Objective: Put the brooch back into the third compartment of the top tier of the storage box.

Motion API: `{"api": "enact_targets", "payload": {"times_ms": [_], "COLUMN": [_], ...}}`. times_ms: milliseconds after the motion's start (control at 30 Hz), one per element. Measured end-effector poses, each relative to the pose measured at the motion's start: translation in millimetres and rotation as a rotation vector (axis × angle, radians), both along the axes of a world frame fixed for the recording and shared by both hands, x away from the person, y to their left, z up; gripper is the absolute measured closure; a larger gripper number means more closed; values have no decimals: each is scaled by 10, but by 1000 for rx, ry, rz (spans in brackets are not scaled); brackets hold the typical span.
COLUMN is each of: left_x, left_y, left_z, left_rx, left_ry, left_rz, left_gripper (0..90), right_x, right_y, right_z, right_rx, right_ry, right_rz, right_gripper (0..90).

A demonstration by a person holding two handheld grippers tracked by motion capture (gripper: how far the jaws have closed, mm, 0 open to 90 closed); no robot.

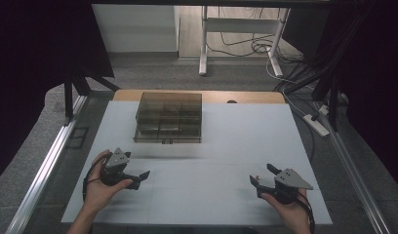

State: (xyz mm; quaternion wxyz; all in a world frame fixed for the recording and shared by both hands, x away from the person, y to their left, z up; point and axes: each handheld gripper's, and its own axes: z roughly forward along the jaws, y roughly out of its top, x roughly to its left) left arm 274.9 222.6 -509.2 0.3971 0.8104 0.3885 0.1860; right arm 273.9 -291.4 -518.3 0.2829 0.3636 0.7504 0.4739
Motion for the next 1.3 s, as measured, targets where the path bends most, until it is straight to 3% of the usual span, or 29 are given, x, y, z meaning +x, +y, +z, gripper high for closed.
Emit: {"api": "enact_targets", "payload": {"times_ms": [167, 233, 567, 833, 1067, 1300], "left_x": [4, 10, 19, 4, -4, -4], "left_y": [-9, -3, 19, 31, 59, 64], "left_z": [10, 17, -13, -4, -1, -11], "left_rx": [6, 5, 4, 4, 0, 4], "left_ry": [-2, -4, 8, 5, 3, 5], "left_rz": [-2, 3, 12, 15, 24, 26], "left_gripper": [0, 0, 1, 1, 3, 4], "right_x": [44, 72, 193, 267, 260, 249], "right_y": [-105, -120, 16, 80, 69, 66], "right_z": [31, 11, -64, -100, -99, -100], "right_rx": [32, 17, -101, -162, -142, -138], "right_ry": [46, 61, 161, 258, 281, 282], "right_rz": [-51, -58, 11, 14, -2, -32], "right_gripper": [304, 332, 541, 608, 651, 783]}}
